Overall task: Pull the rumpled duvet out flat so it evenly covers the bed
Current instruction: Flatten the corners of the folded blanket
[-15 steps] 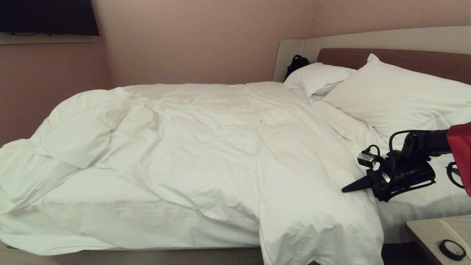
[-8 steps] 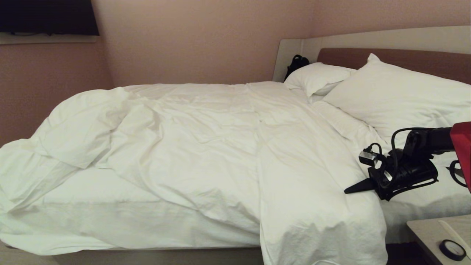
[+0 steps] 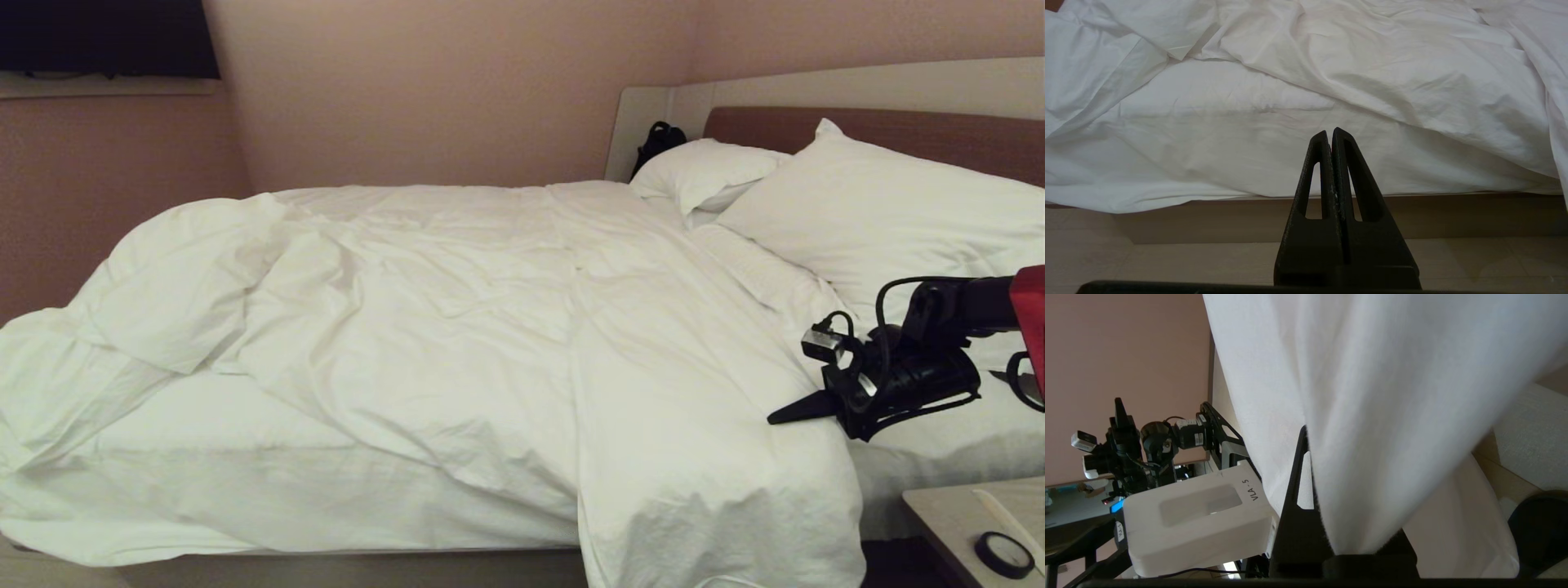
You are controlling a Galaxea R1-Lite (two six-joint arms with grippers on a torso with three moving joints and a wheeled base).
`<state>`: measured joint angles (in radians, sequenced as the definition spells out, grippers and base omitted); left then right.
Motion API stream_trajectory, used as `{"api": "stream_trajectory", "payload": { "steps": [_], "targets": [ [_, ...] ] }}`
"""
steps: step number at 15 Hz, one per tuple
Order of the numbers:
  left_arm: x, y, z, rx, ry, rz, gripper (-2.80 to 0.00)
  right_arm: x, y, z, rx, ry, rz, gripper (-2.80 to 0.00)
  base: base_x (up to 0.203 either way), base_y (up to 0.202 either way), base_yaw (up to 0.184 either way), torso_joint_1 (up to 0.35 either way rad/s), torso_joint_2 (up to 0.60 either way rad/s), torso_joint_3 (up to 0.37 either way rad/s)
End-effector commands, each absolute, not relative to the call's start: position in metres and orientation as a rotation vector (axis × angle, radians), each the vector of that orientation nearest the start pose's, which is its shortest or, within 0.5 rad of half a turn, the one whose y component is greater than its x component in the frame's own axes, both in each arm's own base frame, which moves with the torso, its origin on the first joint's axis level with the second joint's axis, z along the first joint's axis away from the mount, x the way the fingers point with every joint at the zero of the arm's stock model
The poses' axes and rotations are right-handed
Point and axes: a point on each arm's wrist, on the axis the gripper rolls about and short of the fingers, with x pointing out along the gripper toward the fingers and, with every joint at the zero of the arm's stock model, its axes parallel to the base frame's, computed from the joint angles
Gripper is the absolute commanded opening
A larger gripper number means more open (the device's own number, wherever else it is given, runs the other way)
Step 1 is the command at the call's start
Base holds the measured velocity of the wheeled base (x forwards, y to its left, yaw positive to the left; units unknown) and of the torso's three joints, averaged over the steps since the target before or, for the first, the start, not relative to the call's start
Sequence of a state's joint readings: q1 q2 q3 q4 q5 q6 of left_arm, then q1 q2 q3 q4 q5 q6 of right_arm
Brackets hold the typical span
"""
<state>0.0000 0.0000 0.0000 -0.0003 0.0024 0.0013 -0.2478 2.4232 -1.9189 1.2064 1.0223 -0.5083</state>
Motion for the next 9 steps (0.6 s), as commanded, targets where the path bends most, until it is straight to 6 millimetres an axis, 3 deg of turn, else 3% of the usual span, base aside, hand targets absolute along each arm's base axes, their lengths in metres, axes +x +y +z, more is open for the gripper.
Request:
{"api": "stream_trajectory", "payload": {
  "steps": [1, 9],
  "targets": [
    [-0.023, 0.0, 0.076, 0.002, -0.002, 0.003, -2.8, 0.392, -0.087, 0.09, 0.638, 1.162, 0.865, -2.8, 0.0, 0.0, 0.0, 0.0, 0.0, 0.0],
    [-0.023, 0.0, 0.075, 0.002, 0.0, 0.003, -2.8, 0.386, -0.109, 0.096, 0.688, 1.103, 0.835, -2.8, 0.0, 0.0, 0.0, 0.0, 0.0, 0.0]
  ]
}}
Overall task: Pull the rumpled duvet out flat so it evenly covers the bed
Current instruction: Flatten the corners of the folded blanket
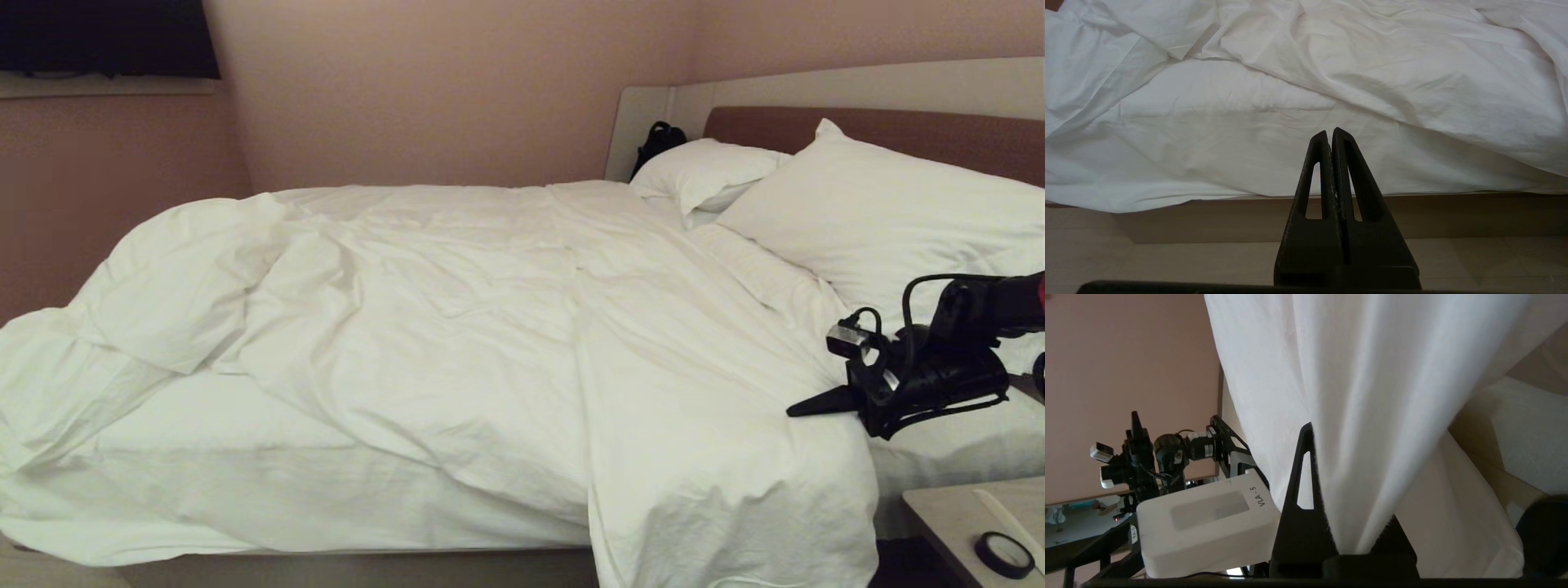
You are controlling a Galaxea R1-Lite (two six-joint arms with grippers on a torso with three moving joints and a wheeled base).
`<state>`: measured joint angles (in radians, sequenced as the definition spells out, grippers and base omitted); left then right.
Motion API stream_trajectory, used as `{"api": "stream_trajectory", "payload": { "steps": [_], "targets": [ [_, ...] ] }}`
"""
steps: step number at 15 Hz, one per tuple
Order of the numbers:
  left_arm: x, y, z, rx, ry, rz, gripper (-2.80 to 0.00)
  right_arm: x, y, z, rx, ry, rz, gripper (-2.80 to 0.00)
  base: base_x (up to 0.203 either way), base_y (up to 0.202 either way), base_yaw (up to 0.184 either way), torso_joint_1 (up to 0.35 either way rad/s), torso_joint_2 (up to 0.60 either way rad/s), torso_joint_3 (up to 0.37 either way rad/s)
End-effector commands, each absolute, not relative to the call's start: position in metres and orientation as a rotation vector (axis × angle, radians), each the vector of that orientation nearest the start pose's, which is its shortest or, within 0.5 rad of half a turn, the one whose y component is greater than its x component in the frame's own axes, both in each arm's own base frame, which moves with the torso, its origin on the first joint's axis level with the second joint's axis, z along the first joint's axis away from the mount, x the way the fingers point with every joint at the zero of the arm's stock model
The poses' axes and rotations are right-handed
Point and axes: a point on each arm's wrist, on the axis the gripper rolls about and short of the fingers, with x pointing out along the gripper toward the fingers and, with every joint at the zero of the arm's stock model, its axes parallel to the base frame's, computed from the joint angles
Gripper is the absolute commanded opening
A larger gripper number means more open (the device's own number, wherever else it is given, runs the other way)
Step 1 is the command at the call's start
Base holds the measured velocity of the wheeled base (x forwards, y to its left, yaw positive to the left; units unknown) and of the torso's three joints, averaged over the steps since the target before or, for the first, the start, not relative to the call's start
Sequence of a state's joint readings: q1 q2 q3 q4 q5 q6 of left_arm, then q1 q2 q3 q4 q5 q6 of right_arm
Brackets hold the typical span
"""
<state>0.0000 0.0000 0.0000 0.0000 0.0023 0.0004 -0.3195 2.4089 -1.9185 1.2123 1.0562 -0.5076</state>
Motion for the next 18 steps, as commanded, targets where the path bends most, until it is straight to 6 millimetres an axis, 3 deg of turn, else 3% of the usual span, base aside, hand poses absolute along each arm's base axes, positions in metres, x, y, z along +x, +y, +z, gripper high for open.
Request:
{"api": "stream_trajectory", "payload": {
  "steps": [1, 18],
  "targets": [
    [-0.023, 0.0, 0.075, 0.002, 0.0, 0.003, -2.8, 0.385, -0.113, 0.097, 0.689, 1.096, 0.827, -2.8, 0.0, 0.0, 0.0, 0.0, 0.0, 0.0],
    [-0.023, 0.0, 0.075, 0.002, 0.0, 0.003, -2.8, 0.374, -0.149, 0.097, 0.749, 1.007, 0.774, -2.8, 0.0, 0.0, 0.0, 0.0, 0.0, 0.0]
  ]
}}
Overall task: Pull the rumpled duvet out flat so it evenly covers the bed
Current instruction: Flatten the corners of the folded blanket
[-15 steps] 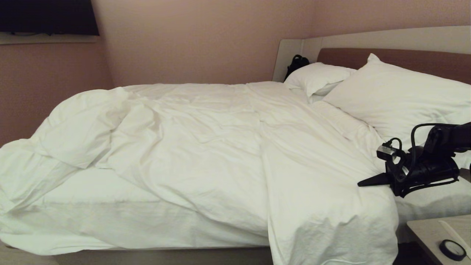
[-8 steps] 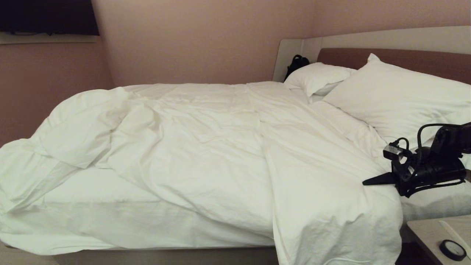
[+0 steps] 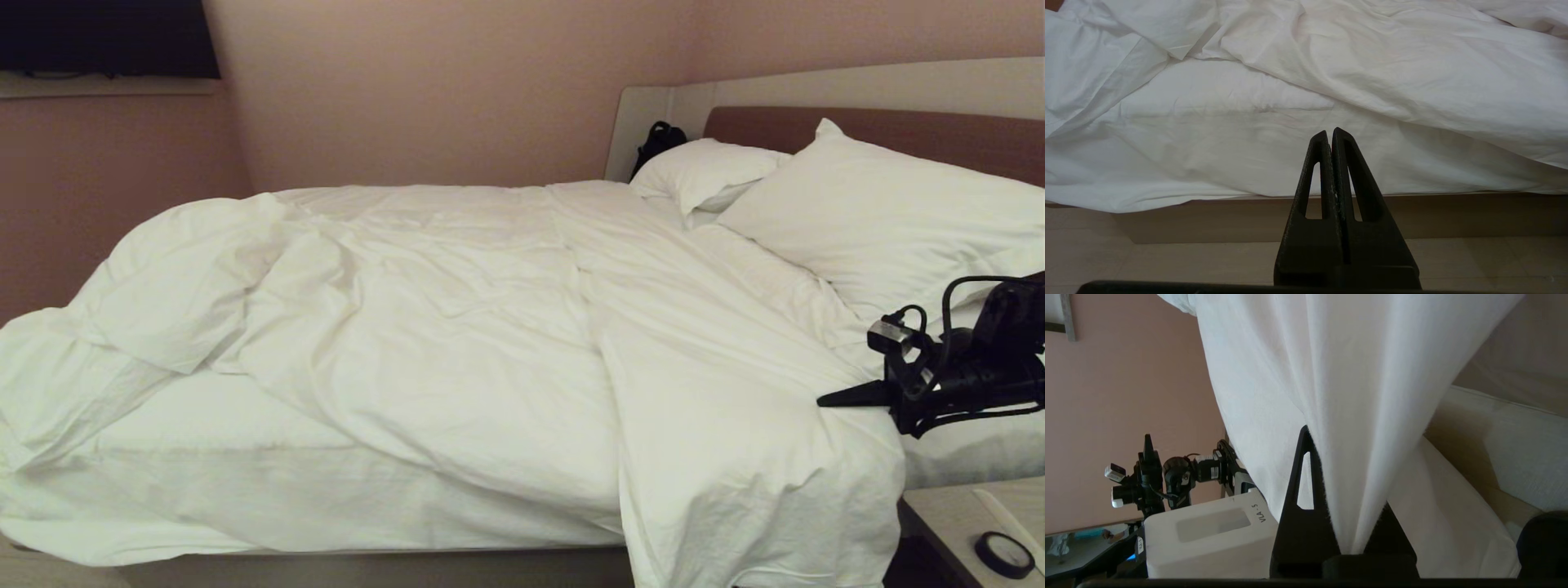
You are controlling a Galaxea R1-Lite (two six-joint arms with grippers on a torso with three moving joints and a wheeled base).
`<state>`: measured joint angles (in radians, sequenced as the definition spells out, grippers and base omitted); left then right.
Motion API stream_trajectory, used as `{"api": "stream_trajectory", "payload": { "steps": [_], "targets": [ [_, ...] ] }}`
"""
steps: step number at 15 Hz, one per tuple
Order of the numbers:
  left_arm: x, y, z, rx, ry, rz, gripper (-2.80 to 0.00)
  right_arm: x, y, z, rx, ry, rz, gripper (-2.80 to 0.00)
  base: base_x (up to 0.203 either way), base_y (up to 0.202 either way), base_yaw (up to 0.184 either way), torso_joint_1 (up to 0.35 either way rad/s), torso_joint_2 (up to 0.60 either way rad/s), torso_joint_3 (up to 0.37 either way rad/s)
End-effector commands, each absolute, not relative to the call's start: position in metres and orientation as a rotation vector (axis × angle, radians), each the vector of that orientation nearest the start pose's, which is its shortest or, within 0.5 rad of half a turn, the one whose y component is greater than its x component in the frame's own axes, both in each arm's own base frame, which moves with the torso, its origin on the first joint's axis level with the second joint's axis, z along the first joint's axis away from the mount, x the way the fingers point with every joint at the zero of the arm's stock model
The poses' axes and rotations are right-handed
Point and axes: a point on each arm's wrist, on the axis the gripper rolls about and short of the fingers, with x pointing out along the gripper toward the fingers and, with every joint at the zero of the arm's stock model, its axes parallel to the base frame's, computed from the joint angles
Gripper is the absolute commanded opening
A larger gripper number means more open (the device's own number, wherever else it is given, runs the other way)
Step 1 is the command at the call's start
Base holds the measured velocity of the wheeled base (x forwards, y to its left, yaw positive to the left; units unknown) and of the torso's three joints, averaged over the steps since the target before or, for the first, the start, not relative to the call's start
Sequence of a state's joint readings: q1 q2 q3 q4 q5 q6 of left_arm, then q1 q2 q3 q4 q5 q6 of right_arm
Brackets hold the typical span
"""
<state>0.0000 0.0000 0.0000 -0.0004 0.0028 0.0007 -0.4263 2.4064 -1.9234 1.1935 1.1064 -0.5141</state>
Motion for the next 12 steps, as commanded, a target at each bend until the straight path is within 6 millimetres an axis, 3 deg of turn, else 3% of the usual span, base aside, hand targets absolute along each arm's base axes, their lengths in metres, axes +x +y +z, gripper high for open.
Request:
{"api": "stream_trajectory", "payload": {
  "steps": [1, 12],
  "targets": [
    [-0.023, 0.0, 0.075, 0.002, 0.0, 0.003, -2.8, 0.374, -0.152, 0.097, 0.748, 1.002, 0.769, -2.8, 0.0, 0.0, 0.0, 0.0, 0.0, 0.0],
    [-0.023, 0.0, 0.075, 0.002, 0.0, 0.003, -2.8, 0.371, -0.162, 0.096, 0.763, 0.977, 0.753, -2.8, 0.0, 0.0, 0.0, 0.0, 0.0, 0.0]
  ]
}}
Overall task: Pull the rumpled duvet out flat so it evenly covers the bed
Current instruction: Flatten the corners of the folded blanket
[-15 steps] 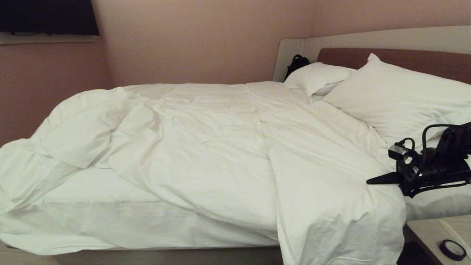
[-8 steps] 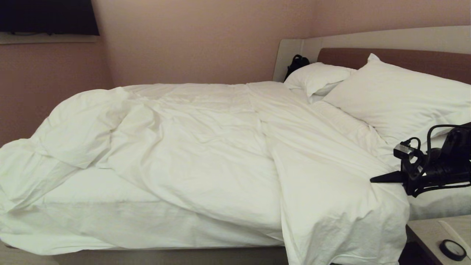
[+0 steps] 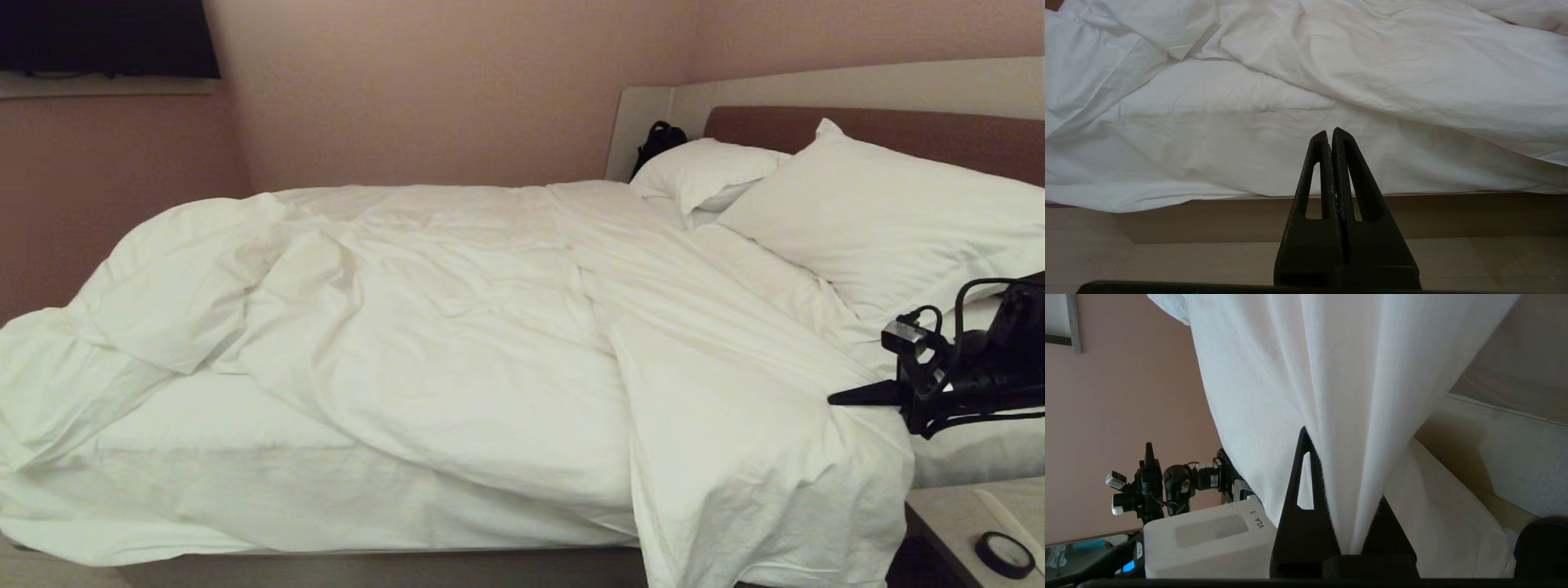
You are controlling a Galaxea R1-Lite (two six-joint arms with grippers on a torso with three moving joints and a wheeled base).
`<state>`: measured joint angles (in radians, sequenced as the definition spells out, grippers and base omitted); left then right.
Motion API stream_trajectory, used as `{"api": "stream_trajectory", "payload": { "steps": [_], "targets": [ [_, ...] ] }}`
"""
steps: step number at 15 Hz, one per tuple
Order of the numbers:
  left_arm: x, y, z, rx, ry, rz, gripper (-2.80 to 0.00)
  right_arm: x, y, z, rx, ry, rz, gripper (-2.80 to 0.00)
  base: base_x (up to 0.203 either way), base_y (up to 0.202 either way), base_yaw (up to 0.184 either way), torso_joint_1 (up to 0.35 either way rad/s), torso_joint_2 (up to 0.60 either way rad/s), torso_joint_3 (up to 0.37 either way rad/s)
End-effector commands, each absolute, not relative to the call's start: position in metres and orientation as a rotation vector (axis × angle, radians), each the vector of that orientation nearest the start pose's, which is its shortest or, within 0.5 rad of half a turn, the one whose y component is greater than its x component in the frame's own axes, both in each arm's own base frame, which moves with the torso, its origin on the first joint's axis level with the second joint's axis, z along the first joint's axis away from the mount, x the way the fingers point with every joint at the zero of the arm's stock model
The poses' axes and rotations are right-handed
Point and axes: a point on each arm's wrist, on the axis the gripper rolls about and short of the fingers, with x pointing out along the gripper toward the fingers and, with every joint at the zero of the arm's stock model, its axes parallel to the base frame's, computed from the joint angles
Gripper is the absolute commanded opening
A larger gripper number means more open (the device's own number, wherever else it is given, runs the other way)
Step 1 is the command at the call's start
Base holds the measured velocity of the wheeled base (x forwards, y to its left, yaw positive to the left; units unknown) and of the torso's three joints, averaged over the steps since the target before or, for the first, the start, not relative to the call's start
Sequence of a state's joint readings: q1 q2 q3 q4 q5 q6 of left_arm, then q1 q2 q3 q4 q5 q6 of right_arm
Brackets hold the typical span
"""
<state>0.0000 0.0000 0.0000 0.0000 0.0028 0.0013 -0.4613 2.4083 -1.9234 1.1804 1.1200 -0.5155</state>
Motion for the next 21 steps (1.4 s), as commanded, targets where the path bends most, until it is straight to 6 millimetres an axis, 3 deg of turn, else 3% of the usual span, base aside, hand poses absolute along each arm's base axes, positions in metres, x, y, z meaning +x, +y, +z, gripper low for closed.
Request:
{"api": "stream_trajectory", "payload": {
  "steps": [1, 21],
  "targets": [
    [-0.023, 0.0, 0.076, 0.001, 0.0, 0.003, -2.8, 0.37, -0.164, 0.096, 0.765, 0.973, 0.748, -2.8, 0.0, 0.0, 0.0, 0.0, 0.0, 0.0],
    [-0.023, 0.0, 0.075, 0.002, 0.0, 0.003, -2.8, 0.365, -0.174, 0.096, 0.768, 0.928, 0.753, -2.8, 0.0, 0.0, 0.0, 0.0, 0.0, 0.0]
  ]
}}
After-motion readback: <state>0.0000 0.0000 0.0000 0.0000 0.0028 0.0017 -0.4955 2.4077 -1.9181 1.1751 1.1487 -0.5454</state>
